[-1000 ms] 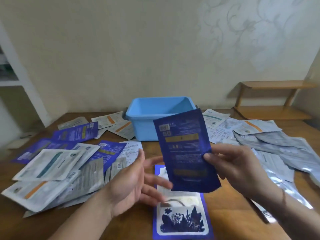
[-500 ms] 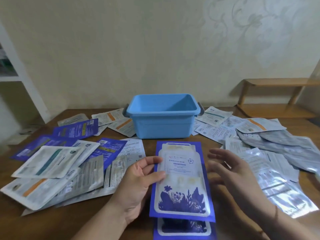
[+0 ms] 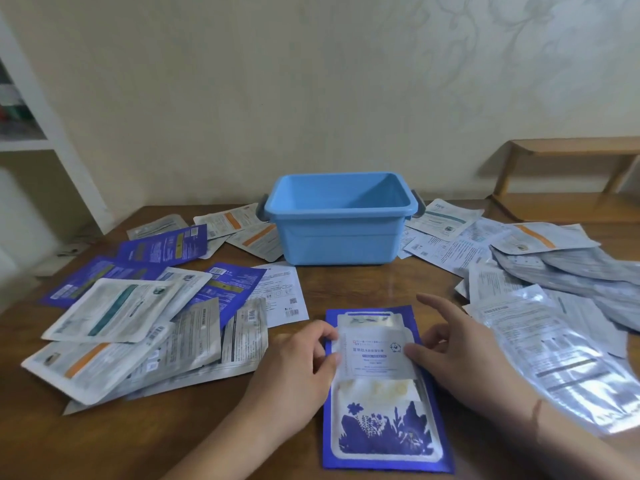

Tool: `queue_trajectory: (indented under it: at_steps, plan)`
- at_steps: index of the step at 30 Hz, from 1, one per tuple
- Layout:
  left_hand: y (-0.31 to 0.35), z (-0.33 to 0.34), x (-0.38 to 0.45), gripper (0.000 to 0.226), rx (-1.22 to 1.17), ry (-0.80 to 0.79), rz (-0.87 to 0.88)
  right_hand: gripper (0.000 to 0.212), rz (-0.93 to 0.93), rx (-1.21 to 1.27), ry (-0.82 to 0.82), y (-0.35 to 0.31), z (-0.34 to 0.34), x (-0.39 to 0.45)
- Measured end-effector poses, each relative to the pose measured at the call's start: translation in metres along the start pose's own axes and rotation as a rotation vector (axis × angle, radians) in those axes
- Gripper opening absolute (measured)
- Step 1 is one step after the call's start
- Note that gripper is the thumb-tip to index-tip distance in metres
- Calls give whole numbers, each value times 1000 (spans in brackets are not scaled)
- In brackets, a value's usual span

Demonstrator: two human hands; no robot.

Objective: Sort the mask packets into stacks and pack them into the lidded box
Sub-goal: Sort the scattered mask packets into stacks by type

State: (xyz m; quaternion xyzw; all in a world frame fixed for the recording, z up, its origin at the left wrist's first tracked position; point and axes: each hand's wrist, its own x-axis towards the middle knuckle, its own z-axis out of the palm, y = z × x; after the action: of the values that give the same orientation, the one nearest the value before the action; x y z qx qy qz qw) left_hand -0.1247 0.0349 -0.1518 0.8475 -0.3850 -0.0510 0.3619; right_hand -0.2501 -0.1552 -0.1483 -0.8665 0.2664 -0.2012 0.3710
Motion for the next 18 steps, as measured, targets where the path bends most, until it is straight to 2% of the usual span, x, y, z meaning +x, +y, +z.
queue_trajectory:
  at_steps: [3, 5, 7, 8, 10, 13, 15, 18]
  plan:
    - [0, 0, 1, 15, 137, 27, 27, 54, -44, -112, 3, -1, -1, 0]
    - [3, -3, 0, 18, 208, 39, 59, 48, -53, -319, 9, -6, -2, -3]
    - [4, -6, -4, 29, 249, 9, 77, 42, -120, -539, 90, -6, -3, -7]
    - [3, -9, -7, 38, 268, -31, 86, 42, -171, -540, 111, -4, -4, -9]
    - [1, -13, -13, 56, 312, -151, 106, 52, -232, -489, 68, 3, -3, -10]
    - [-2, -17, -21, 79, 412, -317, 83, 80, -180, -553, -141, 15, 1, -7]
    - [0, -17, -24, 84, 442, -349, 70, 91, -185, -546, -181, 21, 2, -5]
    - [2, -15, -23, 83, 423, -347, 78, 90, -206, -479, -175, 26, 4, -3]
